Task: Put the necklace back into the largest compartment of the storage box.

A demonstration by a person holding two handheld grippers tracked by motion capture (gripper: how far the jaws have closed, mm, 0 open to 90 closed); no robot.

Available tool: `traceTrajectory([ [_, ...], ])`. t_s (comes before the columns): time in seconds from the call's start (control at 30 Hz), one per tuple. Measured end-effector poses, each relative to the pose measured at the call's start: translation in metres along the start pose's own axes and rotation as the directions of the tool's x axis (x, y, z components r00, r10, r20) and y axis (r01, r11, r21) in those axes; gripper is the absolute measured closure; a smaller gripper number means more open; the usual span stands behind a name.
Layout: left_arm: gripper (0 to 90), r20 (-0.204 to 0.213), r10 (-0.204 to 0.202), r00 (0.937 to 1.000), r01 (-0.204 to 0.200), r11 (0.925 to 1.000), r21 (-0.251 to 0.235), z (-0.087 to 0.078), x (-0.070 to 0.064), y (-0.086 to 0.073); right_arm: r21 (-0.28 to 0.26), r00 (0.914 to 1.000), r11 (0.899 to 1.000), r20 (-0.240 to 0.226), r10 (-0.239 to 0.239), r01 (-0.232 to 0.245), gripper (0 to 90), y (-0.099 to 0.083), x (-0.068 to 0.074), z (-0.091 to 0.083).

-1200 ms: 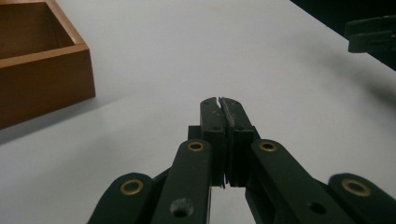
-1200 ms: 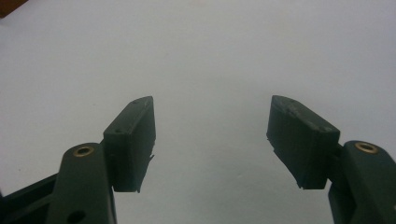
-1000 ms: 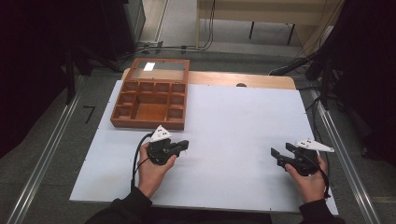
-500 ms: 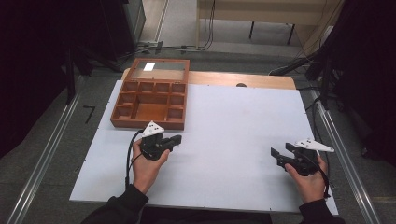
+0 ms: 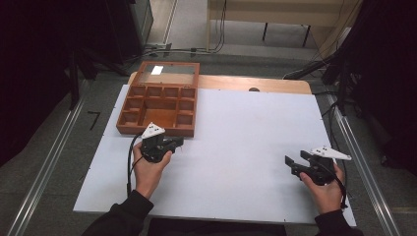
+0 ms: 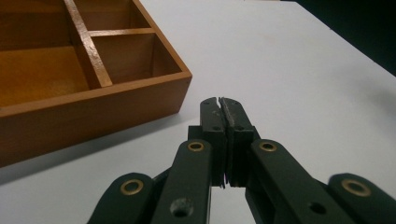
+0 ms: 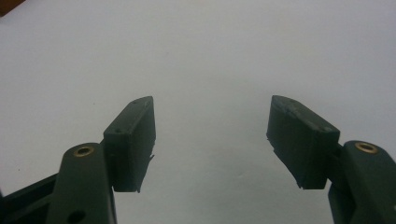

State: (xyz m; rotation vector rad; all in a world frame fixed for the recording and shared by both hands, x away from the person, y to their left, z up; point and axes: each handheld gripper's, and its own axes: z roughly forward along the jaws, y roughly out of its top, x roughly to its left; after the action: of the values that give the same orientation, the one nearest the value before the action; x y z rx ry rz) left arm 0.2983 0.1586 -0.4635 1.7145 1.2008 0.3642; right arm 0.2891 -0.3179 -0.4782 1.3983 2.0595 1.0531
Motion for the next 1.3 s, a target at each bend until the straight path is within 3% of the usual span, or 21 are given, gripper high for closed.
traceTrajectory([
  [0.57, 90.0, -0.078, -0.038, 0.9962, 0.035, 0.9986, -0.038, -0.005, 0.027, 0.013, 0.002, 1.0000, 1.000, 0.002, -0.003, 0.003, 31.1, 0.000, 0.000, 0.001],
  [0.83, 90.0, -0.094, -0.071, 0.9930, 0.065, 0.9957, -0.066, -0.007, 0.038, 0.018, 0.005, 1.0000, 1.000, 0.003, -0.007, 0.007, 31.1, 0.000, 0.000, 0.001],
  [1.3, 90.0, -0.105, -0.082, 0.9911, 0.074, 0.9940, -0.080, -0.005, 0.050, 0.027, 0.006, 0.9999, 1.000, 0.006, -0.009, 0.009, 31.2, 0.000, 0.001, 0.002],
])
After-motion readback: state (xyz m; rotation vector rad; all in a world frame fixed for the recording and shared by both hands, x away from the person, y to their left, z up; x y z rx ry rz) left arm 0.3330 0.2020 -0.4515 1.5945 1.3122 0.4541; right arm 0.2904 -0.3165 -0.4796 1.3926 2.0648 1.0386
